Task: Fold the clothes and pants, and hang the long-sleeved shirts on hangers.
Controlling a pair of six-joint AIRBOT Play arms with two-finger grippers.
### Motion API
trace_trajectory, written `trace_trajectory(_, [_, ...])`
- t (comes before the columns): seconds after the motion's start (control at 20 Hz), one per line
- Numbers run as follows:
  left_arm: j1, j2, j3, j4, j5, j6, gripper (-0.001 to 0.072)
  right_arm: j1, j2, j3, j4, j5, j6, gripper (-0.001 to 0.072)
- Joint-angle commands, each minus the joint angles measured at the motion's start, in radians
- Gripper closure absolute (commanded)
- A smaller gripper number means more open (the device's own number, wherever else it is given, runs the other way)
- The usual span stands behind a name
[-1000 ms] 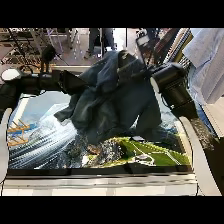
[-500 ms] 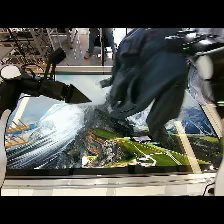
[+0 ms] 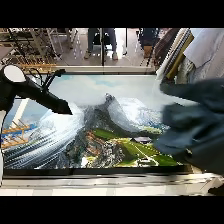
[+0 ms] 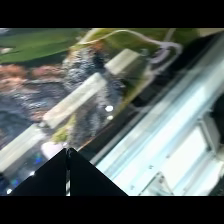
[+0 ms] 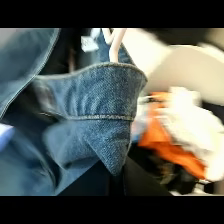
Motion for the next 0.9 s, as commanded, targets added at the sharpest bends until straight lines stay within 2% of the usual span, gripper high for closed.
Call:
trace_trajectory(0.0, [0.000, 0.002, 0.000, 0.105, 0.010, -0.011, 0.0688, -0.216, 0.029, 0.057, -0.095, -0.175, 0.060, 0.0684])
trace_trajectory(0.2, [-0.001, 0.002, 0.000, 0.072, 0.010, -0.011, 0.0688, -0.394, 0.008, 0.061, -0.146, -0.513, 0.061, 0.0684])
trace_trajectory(0.35, [-0.001, 0.002, 0.000, 0.072, 0.010, -0.012, 0.0688, -0.580, -0.027, 0.061, -0.153, -0.656, 0.061, 0.0684])
trace_trajectory(0.4, [-0.001, 0.002, 0.000, 0.072, 0.010, -0.021, 0.0688, -0.654, -0.043, 0.061, -0.148, -0.645, 0.067, 0.0684])
trace_trajectory(0.5, [0.000, 0.002, 0.000, 0.072, 0.010, -0.063, 0.0687, -0.799, -0.059, 0.039, -0.122, -0.572, 0.190, 0.0684])
trace_trajectory(0.55, [-0.001, 0.002, 0.000, 0.072, 0.010, -0.079, 0.0687, -0.857, -0.058, 0.014, -0.103, -0.535, 0.219, 0.0684])
trace_trajectory(0.7, [-0.002, 0.002, 0.000, 0.068, 0.010, -0.094, 0.0687, -0.940, -0.054, -0.013, -0.003, -0.438, 0.244, 0.0682])
trace_trajectory(0.8, [-0.005, 0.002, 0.000, 0.068, 0.010, -0.093, 0.0686, -0.925, -0.030, -0.013, 0.076, -0.484, 0.245, 0.0677])
trace_trajectory(0.85, [-0.004, 0.002, 0.000, 0.068, 0.010, -0.093, 0.0676, -0.906, -0.006, -0.013, 0.124, -0.539, 0.245, 0.0568])
